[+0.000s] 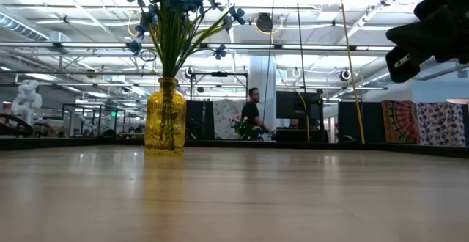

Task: Sort flowers into vase by color
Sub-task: Return to Home Position

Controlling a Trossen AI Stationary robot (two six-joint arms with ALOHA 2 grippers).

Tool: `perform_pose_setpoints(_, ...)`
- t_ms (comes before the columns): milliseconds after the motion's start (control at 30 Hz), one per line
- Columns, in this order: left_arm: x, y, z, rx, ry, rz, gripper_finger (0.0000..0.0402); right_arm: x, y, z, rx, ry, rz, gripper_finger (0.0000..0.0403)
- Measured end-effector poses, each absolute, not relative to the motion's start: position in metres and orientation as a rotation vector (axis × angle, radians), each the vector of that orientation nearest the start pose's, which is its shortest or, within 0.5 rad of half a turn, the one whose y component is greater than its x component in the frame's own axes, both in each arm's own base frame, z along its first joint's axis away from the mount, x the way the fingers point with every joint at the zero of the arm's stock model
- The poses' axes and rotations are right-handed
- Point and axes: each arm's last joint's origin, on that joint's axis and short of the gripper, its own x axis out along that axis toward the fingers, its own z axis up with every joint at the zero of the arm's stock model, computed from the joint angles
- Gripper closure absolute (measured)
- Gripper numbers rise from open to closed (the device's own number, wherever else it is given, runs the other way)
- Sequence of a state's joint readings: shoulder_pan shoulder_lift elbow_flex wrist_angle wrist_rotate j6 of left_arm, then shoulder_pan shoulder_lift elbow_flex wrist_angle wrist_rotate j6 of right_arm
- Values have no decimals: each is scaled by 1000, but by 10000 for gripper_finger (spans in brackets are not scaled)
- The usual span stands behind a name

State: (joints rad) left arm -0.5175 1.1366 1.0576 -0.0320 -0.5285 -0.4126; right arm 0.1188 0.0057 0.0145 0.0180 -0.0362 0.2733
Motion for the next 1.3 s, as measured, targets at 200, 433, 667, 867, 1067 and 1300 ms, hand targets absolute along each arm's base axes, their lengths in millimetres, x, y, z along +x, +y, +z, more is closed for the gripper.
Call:
perform_pose_setpoints(200, 224, -111, 371, -336, 113, 35, 247, 97, 12, 169, 276, 6, 144, 403)
perform_pose_setpoints(433, 222, -108, 372, -176, 112, 42, 247, 97, 12, 169, 276, 5, 145, 403)
perform_pose_setpoints(667, 205, -89, 392, -109, 52, -110, 247, 97, 12, 169, 276, 6, 144, 403)
perform_pose_setpoints(867, 188, -70, 387, -58, 55, -213, 247, 97, 12, 169, 276, 6, 144, 403)
perform_pose_setpoints(1067, 175, -57, 347, -69, 121, -291, 247, 97, 12, 169, 276, 6, 145, 403)
perform_pose_setpoints(1300, 152, -47, 299, -114, 112, -367, 247, 97, 12, 169, 276, 5, 145, 403)
